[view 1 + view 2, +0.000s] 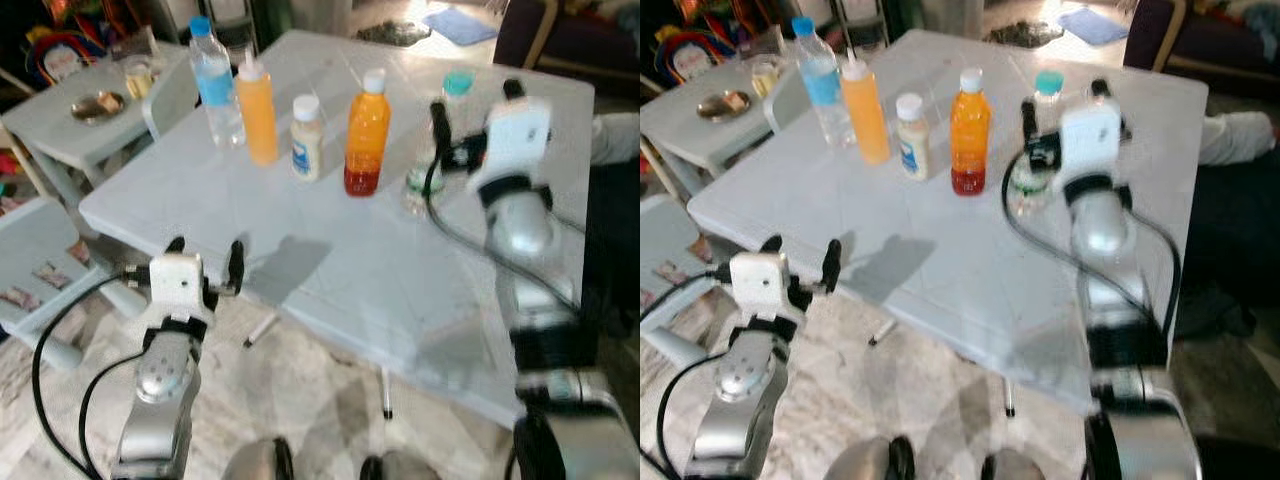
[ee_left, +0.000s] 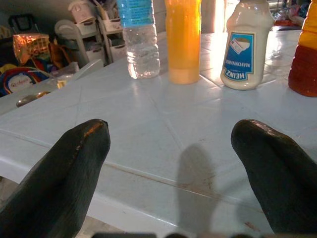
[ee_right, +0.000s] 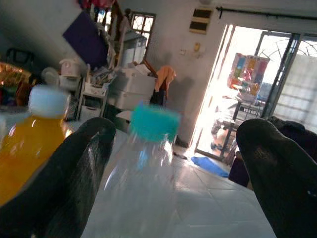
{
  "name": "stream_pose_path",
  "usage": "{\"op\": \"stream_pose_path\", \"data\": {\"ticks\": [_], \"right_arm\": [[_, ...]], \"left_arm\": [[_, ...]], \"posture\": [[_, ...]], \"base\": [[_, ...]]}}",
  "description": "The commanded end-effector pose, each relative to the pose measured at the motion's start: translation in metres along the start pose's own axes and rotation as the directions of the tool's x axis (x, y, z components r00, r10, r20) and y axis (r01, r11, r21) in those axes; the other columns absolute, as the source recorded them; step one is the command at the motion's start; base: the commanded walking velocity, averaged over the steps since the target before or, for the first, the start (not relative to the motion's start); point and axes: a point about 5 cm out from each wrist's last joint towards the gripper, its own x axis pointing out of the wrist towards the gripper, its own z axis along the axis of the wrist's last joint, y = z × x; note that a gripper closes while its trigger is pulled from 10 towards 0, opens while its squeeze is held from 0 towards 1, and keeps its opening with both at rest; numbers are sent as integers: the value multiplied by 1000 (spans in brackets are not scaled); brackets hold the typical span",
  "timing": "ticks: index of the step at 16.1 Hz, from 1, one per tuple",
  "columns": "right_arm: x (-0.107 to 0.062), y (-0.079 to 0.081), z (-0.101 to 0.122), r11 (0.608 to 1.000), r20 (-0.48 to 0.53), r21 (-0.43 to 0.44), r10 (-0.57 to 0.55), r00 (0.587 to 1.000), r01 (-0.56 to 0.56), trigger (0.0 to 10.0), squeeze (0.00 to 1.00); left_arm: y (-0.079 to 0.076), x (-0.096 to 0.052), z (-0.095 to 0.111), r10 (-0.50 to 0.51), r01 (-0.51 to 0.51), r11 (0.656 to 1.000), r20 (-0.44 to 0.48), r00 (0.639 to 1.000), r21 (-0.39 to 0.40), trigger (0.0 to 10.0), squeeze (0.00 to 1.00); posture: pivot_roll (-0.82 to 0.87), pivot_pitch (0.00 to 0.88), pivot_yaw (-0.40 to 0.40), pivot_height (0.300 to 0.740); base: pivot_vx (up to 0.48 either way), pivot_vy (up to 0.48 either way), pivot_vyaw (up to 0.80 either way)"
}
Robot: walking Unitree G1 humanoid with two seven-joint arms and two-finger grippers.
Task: Restocking fridge
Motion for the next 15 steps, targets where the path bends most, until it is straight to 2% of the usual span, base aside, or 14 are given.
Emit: {"op": "stream_pose_path", "data": {"ticks": [1,6,7,8,11,13,15], "right_arm": [[3,3,1,1000,5,9,23,1000,-23,10000,0],[21,8,5,997,1,50,61,998,-61,10000,0],[24,10,6,996,2,53,72,997,-72,3490,0],[30,12,5,994,-23,72,79,997,-77,0,0],[37,12,8,993,-36,92,78,996,-74,0,0],[40,11,4,990,-85,137,47,995,-35,0,0],[41,9,3,991,-90,136,33,995,-20,0,0]], "left_arm": [[2,-3,-1,-7,7,1000,-11,1000,18,10000,0],[5,-7,-2,-11,12,999,-25,1000,39,10000,0],[6,-7,-1,-9,10,999,-24,1000,40,10000,0],[7,-7,-1,-7,8,999,-24,1000,41,10000,0],[4,-8,0,-15,16,999,-28,1000,42,10000,0],[3,-7,0,-17,18,999,-28,999,41,10000,0],[2,-7,1,-18,19,999,-27,999,41,10000,0]], "posture": [[-18,111,61,740],[0,120,60,740],[7,119,56,740],[12,120,59,740],[12,122,63,740],[12,123,63,740],[11,124,62,740]], "base": [[0,0,0],[0,0,0],[0,0,0],[0,0,0],[0,0,0],[0,0,0],[0,0,0]]}}
